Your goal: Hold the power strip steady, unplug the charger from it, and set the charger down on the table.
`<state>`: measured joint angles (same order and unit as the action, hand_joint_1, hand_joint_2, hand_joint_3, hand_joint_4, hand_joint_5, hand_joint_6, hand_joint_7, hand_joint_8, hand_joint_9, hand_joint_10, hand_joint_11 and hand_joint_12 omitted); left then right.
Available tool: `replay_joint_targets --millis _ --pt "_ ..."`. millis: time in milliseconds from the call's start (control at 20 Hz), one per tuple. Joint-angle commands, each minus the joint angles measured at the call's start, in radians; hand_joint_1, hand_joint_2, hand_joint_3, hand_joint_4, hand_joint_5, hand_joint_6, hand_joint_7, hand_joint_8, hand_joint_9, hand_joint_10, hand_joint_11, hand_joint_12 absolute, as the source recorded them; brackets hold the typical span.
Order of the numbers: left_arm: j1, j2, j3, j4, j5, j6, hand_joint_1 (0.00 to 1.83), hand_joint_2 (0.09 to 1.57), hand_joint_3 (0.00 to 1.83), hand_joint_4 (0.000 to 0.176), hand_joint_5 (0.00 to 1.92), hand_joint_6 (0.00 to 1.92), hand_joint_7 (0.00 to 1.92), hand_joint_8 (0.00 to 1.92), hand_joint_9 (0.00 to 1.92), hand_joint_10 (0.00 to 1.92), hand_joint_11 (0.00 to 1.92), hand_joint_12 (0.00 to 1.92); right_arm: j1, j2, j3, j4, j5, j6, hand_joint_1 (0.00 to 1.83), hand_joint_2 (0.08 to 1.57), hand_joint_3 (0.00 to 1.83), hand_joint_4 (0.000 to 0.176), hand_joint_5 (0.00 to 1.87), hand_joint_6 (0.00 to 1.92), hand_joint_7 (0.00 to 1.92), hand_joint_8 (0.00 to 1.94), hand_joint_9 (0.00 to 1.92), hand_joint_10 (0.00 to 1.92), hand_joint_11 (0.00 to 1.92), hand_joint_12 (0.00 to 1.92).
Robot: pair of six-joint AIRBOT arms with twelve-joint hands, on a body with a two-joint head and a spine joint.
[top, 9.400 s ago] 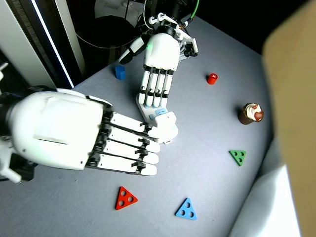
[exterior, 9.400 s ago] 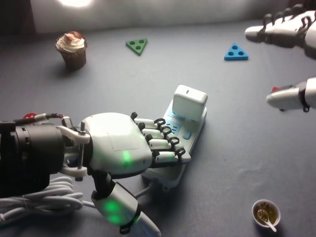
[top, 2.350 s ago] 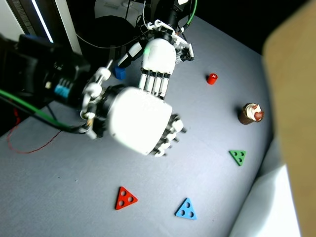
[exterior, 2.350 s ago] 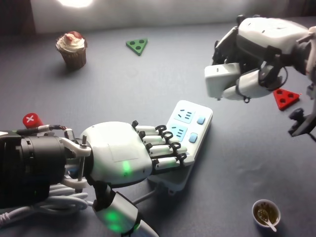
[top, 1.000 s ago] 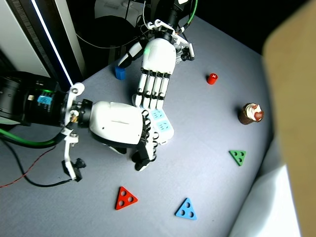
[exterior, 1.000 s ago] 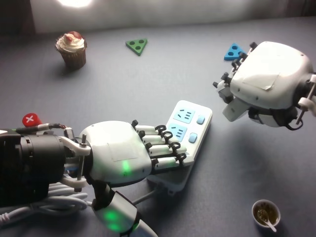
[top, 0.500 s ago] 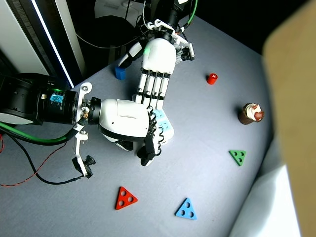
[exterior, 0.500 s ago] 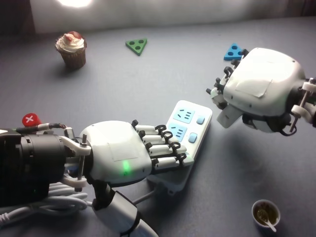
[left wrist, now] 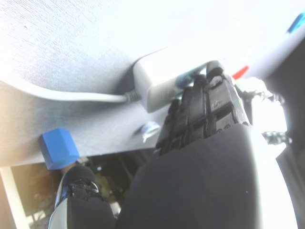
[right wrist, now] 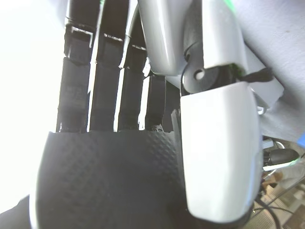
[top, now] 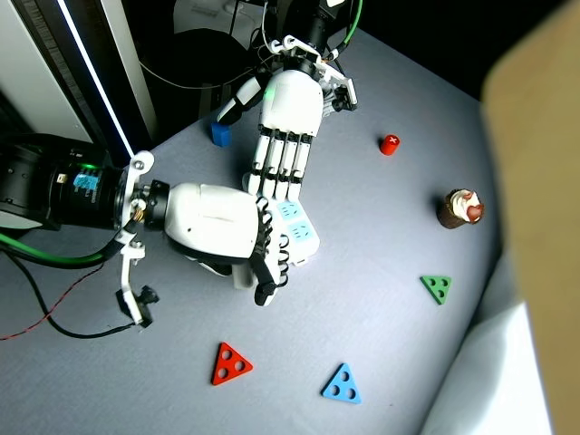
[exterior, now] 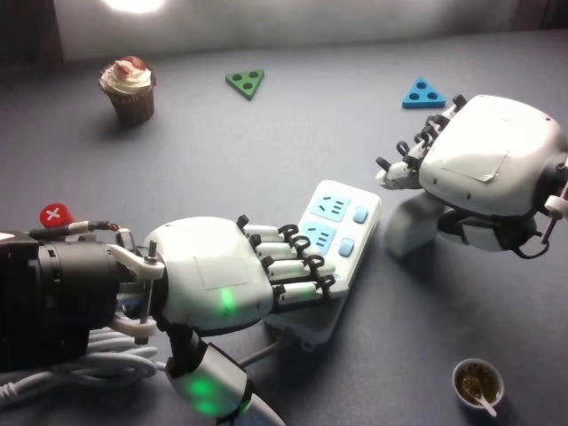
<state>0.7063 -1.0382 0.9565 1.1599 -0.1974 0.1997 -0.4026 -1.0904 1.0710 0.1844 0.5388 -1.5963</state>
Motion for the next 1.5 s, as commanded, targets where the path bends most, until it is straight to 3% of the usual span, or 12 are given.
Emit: replay_joint_targets --millis 0,350,500,650,850,1050,1100,1150,1250,1450 --pt "0.000 -0.002 -0.005 0.004 -0.004 -0.003 0.00 0.90 0.00 0.000 0.02 0.00 0.07 0.00 0.06 0.00 0.07 0.02 0.006 0.011 0.003 -0.015 0.117 -0.003 1.02 1.05 0.00 0.000 0.56 0.00 0.81 0.00 0.91 0.00 0.72 0.56" --pt "-0.002 -0.002 -0.006 0.004 -0.003 -0.003 0.00 0.90 0.00 0.000 0.02 0.00 0.07 0.00 0.06 0.00 0.06 0.01 0.006 0.015 0.001 -0.015 0.121 0.007 0.88 1.02 0.00 0.000 0.48 0.00 0.61 0.00 0.67 0.00 0.47 0.56" --pt "-0.004 0.001 -0.007 0.004 -0.004 -0.003 0.00 0.90 0.00 0.000 0.02 0.00 0.07 0.00 0.06 0.00 0.06 0.01 0.006 0.050 -0.015 -0.014 0.151 0.114 0.70 1.03 0.00 0.000 0.33 0.00 0.47 0.00 0.47 0.00 0.24 0.54" --pt "-0.011 0.008 -0.009 0.003 -0.005 -0.003 0.00 0.90 0.00 0.000 0.02 0.00 0.07 0.00 0.05 0.00 0.06 0.01 0.005 0.114 -0.046 0.041 0.175 0.189 0.68 0.97 0.00 0.000 0.34 0.00 0.43 0.00 0.43 0.00 0.26 0.39" --pt "-0.041 0.027 -0.011 0.002 -0.008 -0.003 0.00 0.90 0.00 0.000 0.03 0.00 0.08 0.00 0.07 0.01 0.08 0.02 -0.012 0.234 -0.085 0.088 0.175 0.394 0.58 0.97 0.00 0.000 0.30 0.00 0.38 0.00 0.36 0.00 0.26 0.24" --pt "-0.073 0.041 -0.012 -0.018 -0.018 -0.003 0.00 0.90 0.00 0.000 0.02 0.00 0.08 0.00 0.07 0.01 0.08 0.02 -0.009 0.316 -0.124 0.093 0.101 0.464 0.40 0.98 0.00 0.000 0.24 0.00 0.30 0.00 0.27 0.00 0.20 0.18" --pt "-0.083 0.043 -0.012 -0.023 -0.025 -0.003 0.00 0.90 0.00 0.000 0.03 0.00 0.07 0.00 0.07 0.00 0.08 0.02 -0.012 0.333 -0.130 0.093 0.079 0.499 0.26 1.00 0.01 0.000 0.18 0.00 0.24 0.00 0.22 0.00 0.16 0.16" --pt "-0.095 0.048 -0.012 -0.032 -0.028 -0.003 0.00 0.90 0.00 0.000 0.02 0.00 0.07 0.00 0.06 0.00 0.07 0.02 -0.015 0.345 -0.131 0.087 0.064 0.560 0.16 1.00 0.01 0.000 0.18 0.00 0.24 0.00 0.22 0.00 0.16 0.15" --pt "-0.126 0.062 -0.011 -0.055 -0.038 -0.003 0.00 0.91 0.00 0.000 0.02 0.00 0.07 0.00 0.05 0.00 0.06 0.01 -0.030 0.358 -0.117 -0.088 0.082 0.774 0.12 1.02 0.01 0.000 0.17 0.00 0.23 0.00 0.21 0.00 0.14 0.14" --pt "-0.196 0.085 -0.009 -0.067 -0.048 -0.027 0.00 0.90 0.00 0.000 0.03 0.00 0.07 0.00 0.06 0.00 0.07 0.01 -0.060 0.392 -0.110 -0.330 0.194 1.035 0.02 1.04 0.02 0.000 0.17 0.00 0.22 0.00 0.20 0.00 0.14 0.13"
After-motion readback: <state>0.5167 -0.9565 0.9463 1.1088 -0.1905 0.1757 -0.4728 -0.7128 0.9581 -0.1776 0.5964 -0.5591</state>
